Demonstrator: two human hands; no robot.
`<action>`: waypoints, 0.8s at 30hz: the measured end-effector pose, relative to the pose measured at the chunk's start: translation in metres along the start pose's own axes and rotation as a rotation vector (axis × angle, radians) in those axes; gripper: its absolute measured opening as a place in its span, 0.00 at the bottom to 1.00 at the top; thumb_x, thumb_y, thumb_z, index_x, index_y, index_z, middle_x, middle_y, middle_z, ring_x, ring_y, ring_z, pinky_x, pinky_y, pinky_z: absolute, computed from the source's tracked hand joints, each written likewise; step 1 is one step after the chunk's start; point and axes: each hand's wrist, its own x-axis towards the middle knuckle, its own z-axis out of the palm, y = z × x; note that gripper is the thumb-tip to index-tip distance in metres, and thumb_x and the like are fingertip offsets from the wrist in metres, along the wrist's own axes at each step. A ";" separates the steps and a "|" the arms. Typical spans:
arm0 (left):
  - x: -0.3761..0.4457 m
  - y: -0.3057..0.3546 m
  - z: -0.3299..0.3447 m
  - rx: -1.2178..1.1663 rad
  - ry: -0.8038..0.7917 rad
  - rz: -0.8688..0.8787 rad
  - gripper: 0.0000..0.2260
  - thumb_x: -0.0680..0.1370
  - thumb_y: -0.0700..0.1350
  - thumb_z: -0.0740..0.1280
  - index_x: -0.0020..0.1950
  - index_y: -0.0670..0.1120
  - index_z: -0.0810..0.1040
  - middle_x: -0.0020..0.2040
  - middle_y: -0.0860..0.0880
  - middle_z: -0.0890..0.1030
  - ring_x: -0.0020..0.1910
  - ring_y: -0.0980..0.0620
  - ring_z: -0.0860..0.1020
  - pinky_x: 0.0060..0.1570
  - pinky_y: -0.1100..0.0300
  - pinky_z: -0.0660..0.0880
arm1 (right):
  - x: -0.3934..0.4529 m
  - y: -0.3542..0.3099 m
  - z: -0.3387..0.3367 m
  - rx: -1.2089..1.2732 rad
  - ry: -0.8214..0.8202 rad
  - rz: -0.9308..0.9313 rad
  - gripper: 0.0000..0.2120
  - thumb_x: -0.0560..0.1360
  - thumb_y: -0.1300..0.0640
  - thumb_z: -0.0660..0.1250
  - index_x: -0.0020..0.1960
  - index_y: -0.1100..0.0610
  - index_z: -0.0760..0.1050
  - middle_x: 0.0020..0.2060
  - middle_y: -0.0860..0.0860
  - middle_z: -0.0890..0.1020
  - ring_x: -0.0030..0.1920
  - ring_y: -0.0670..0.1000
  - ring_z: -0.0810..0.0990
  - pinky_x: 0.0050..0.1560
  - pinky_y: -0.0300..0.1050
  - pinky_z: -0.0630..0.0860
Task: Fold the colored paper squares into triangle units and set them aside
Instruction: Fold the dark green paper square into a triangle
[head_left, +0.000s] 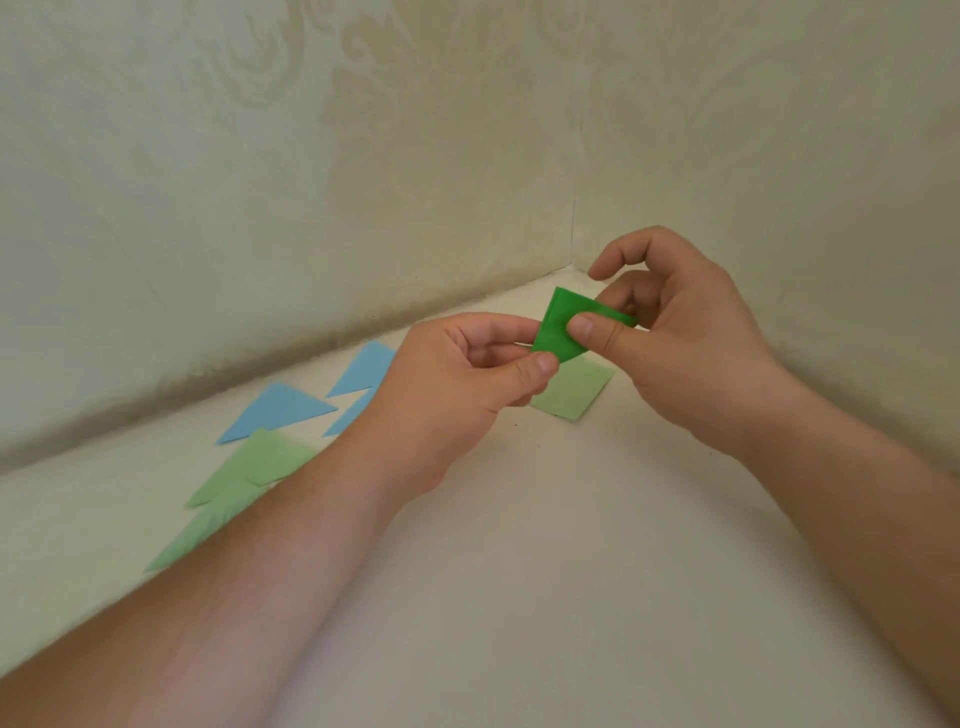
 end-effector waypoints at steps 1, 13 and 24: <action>0.000 0.000 0.000 0.010 0.005 -0.017 0.07 0.76 0.37 0.75 0.52 0.47 0.86 0.40 0.47 0.86 0.38 0.53 0.82 0.47 0.58 0.81 | 0.000 0.000 0.000 0.000 0.002 0.001 0.16 0.75 0.63 0.75 0.51 0.46 0.74 0.34 0.50 0.81 0.35 0.51 0.75 0.35 0.43 0.70; 0.004 -0.004 -0.005 0.102 -0.024 -0.028 0.07 0.77 0.39 0.75 0.53 0.47 0.86 0.38 0.46 0.84 0.36 0.53 0.79 0.49 0.51 0.79 | 0.000 -0.004 0.002 0.041 -0.020 0.097 0.05 0.76 0.58 0.75 0.48 0.48 0.84 0.34 0.52 0.81 0.38 0.53 0.77 0.44 0.53 0.75; 0.000 -0.002 -0.004 0.144 -0.117 0.092 0.06 0.78 0.40 0.74 0.53 0.47 0.86 0.42 0.52 0.85 0.40 0.57 0.78 0.49 0.59 0.77 | -0.001 -0.015 -0.002 0.304 -0.135 0.405 0.11 0.80 0.55 0.68 0.40 0.53 0.82 0.39 0.50 0.84 0.41 0.47 0.81 0.47 0.47 0.77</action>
